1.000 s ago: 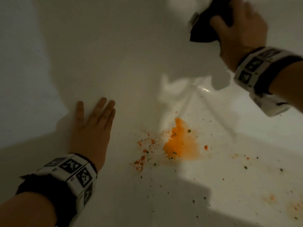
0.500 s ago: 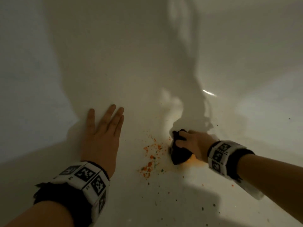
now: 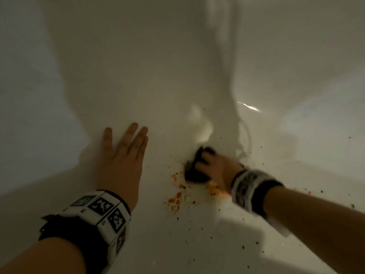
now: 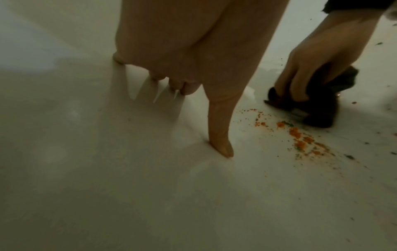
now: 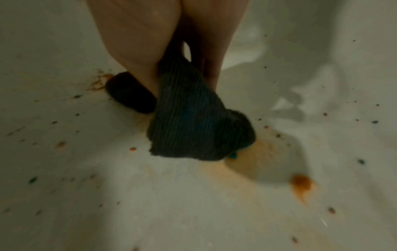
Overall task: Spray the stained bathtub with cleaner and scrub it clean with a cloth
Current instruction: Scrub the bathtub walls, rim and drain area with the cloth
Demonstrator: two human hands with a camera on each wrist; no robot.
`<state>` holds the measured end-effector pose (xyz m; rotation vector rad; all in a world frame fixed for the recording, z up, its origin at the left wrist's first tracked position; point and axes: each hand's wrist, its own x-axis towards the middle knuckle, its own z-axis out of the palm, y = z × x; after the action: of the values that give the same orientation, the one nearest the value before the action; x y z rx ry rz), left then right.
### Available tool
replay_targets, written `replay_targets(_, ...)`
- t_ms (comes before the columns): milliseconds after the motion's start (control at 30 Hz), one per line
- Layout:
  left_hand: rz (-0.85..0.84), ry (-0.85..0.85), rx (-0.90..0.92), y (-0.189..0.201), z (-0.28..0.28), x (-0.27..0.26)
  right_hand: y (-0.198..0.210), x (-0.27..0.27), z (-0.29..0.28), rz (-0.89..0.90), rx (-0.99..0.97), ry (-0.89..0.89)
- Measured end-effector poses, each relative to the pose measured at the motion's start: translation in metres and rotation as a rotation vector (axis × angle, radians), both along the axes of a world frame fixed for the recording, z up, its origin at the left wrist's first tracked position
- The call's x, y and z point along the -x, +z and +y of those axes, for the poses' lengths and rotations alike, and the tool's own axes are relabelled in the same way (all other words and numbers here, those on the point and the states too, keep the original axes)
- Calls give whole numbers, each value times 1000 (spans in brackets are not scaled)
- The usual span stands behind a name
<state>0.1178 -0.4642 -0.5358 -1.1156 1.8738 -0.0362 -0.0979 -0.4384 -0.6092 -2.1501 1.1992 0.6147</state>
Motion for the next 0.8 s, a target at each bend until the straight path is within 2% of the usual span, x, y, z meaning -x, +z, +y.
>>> replay_targets(33,2,2,-4,0,0,0,4,-3,13,9,-98,97)
replay_targets(67,3,7,-7,0,-1,-1,7,-6,21,-27,-114,153)
replay_targets(100,5,12,-8,1,-1,-1,6,-5,24,-106,-76,130)
replay_targets(133,9,13,-7,0,-1,0,4,0,21,-180,7,26)
replay_targets(200,11,8,-1,-3,0,0,2,14,-8,-269,231,-411)
replay_targets(233,9,7,1,-3,0,1,2,22,-30,-235,342,-567)
replay_targets(300,5,8,7,-5,0,1,0,36,-82,-77,432,-764)
replay_targets(400,2,1,5,-5,-1,2,-5,30,-130,0,309,-874)
replay_targets(433,-2,-6,1,-5,-1,3,-9,20,-131,-8,267,-847)
replay_targets(500,-12,-18,-8,-5,-1,3,-10,-8,-110,-53,247,-670)
replay_targets(600,-27,-28,-7,-4,-2,1,-10,-41,-40,-106,156,-213)
replay_targets(700,-34,-56,-21,-1,-4,-2,-5,-52,28,-62,-117,289)
replay_targets(767,-26,-65,-22,-1,-4,-5,-3,-45,42,-5,-171,432)
replay_targets(800,-15,-62,-15,-1,-3,-7,1,-40,38,-28,-139,387)
